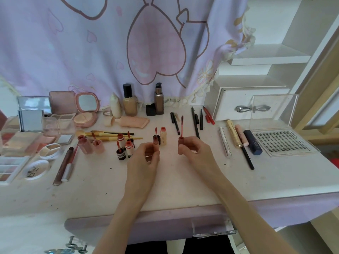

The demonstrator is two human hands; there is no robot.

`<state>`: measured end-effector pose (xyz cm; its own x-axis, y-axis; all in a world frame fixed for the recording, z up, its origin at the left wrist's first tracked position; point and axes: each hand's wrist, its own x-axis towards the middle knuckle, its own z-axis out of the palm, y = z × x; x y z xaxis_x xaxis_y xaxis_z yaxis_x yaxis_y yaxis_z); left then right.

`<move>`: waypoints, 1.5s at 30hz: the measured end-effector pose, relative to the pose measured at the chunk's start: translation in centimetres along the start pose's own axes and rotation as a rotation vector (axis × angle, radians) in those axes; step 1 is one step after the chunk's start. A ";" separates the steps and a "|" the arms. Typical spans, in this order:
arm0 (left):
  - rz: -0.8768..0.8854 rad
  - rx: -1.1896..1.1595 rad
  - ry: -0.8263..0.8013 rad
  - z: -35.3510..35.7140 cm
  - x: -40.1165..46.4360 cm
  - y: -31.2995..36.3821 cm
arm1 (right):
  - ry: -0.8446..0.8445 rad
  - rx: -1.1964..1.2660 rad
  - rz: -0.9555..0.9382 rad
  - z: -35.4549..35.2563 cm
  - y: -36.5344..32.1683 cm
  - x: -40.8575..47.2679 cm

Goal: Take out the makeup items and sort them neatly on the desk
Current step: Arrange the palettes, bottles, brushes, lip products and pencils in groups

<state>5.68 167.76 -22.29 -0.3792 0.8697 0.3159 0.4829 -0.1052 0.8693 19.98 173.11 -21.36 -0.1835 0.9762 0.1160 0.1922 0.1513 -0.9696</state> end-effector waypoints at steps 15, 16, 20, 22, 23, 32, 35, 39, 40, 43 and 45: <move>0.039 0.106 0.048 0.9 2.0 -0.8 | -0.037 -0.385 -0.230 3.0 1.5 2.3; 0.040 0.105 0.049 0.9 2.0 -0.8 | -0.036 -0.392 -0.240 3.1 1.5 2.3; 0.055 0.095 0.040 0.8 2.0 -0.8 | -0.027 -0.412 -0.267 3.3 1.6 2.5; 0.052 0.091 0.036 0.7 2.0 -0.9 | -0.035 -0.424 -0.269 3.3 1.6 2.5; 0.048 0.088 0.035 0.7 2.1 -0.9 | -0.043 -0.433 -0.265 3.3 1.6 2.6; 0.012 0.072 0.006 0.8 2.0 -1.0 | -0.059 -0.445 -0.236 3.3 1.5 2.5; -0.023 0.075 -0.001 0.7 1.6 -0.7 | -0.050 -0.446 -0.236 3.1 1.5 2.2; -0.030 0.134 0.058 0.5 -0.4 -0.3 | -0.032 -0.420 -0.233 2.2 1.5 1.2; 0.008 0.149 0.086 0.5 -1.1 -0.1 | -0.018 -0.407 -0.230 1.8 1.5 0.8; 0.149 0.170 0.079 1.0 -2.8 0.8 | 0.056 -0.406 -0.236 0.1 1.7 -0.3; 0.229 0.197 -0.016 1.8 -3.2 1.1 | 0.138 -0.422 -0.242 -1.4 1.7 -0.9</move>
<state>8.83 165.71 -22.98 -0.2311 0.8420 0.4875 0.6988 -0.2050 0.6853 21.85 172.74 -22.79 -0.1471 0.9126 0.3816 0.5383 0.3975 -0.7431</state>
